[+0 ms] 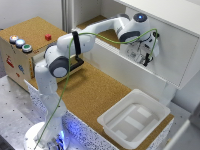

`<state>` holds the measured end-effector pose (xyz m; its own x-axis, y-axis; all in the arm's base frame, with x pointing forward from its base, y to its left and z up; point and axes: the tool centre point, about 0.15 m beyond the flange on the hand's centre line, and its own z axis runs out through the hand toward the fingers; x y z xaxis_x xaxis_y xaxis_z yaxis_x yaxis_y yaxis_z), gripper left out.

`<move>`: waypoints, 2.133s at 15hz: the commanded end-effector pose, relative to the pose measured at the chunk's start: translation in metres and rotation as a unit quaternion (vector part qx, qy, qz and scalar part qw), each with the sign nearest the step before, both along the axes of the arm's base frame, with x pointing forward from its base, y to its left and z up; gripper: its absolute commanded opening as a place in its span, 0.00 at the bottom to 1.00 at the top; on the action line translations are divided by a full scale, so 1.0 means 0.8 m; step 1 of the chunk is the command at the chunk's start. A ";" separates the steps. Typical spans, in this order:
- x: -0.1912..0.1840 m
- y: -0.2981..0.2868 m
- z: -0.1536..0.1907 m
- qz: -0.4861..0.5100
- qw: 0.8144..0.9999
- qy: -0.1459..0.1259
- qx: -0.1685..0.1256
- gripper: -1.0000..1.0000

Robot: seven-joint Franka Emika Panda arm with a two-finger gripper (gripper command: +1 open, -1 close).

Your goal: Push the door to the left side

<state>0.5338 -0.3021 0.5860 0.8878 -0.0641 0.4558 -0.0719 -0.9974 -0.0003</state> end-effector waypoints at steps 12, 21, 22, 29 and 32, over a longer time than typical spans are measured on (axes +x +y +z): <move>0.061 -0.001 0.017 0.043 0.998 0.034 0.020 0.00; 0.069 0.064 0.012 0.045 0.998 0.044 -0.026 0.00; 0.069 0.073 0.011 0.042 0.998 0.043 -0.034 0.00; 0.078 0.141 0.006 0.017 0.994 0.034 -0.102 0.00; 0.084 0.165 0.001 -0.001 0.992 0.037 -0.120 0.00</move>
